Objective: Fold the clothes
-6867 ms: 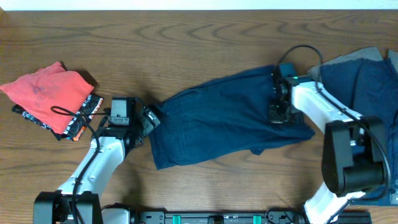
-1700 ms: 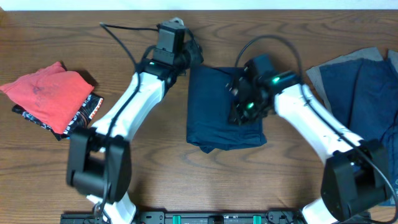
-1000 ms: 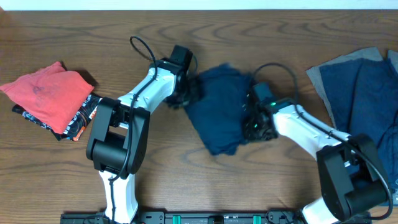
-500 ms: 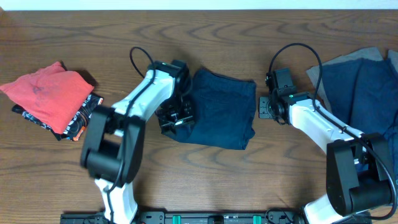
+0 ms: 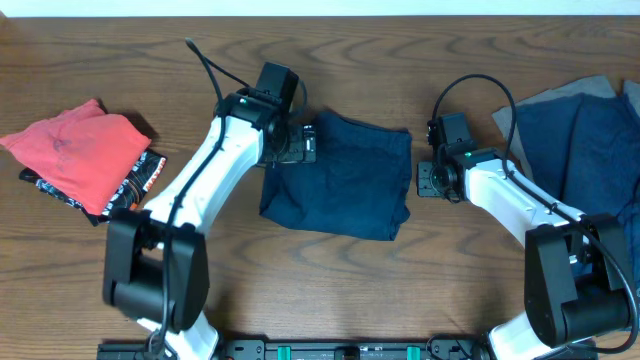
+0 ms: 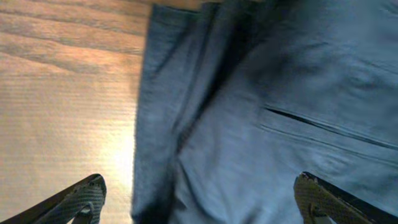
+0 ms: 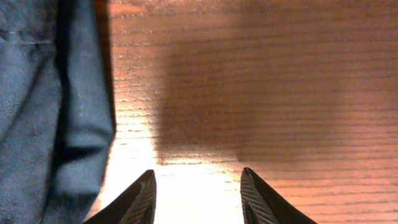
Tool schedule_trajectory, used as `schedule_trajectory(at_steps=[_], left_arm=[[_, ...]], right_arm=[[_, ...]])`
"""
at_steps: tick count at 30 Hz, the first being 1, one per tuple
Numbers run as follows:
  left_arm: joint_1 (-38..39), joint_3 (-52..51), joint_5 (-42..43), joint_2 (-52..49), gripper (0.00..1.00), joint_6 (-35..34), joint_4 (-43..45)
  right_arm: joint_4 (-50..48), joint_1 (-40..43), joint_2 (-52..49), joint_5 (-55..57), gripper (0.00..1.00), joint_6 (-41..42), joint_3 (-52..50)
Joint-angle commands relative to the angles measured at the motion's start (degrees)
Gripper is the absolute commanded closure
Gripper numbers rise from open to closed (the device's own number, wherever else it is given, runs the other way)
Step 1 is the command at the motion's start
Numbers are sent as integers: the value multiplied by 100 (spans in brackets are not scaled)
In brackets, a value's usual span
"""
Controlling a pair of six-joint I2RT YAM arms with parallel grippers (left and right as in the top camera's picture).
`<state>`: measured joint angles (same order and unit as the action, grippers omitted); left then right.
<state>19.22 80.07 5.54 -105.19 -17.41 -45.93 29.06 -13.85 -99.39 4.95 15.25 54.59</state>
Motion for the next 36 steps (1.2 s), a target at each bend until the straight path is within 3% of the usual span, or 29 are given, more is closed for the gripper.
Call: schedule_trajectory(at_steps=[1, 5, 14, 23, 28, 36], left_arm=[[-269, 4, -101, -393, 2, 280, 87], [-474, 4, 498, -815, 2, 326, 426], [-332, 2, 2955, -1574, 2, 907, 616], [-76, 4, 3008, -1611, 1, 905, 590], [-149, 4, 3508, -1609, 1, 931, 599], [-404, 4, 3869, -1609, 1, 927, 616]], right_arm=[[11, -48, -37, 37, 57, -70, 85], [20, -48, -37, 4, 57, -70, 85], [17, -48, -37, -72, 57, -70, 85], [35, -48, -37, -166, 57, -76, 85], [-33, -48, -37, -1749, 60, -990, 85], [9, -48, -37, -1676, 59, -907, 85]])
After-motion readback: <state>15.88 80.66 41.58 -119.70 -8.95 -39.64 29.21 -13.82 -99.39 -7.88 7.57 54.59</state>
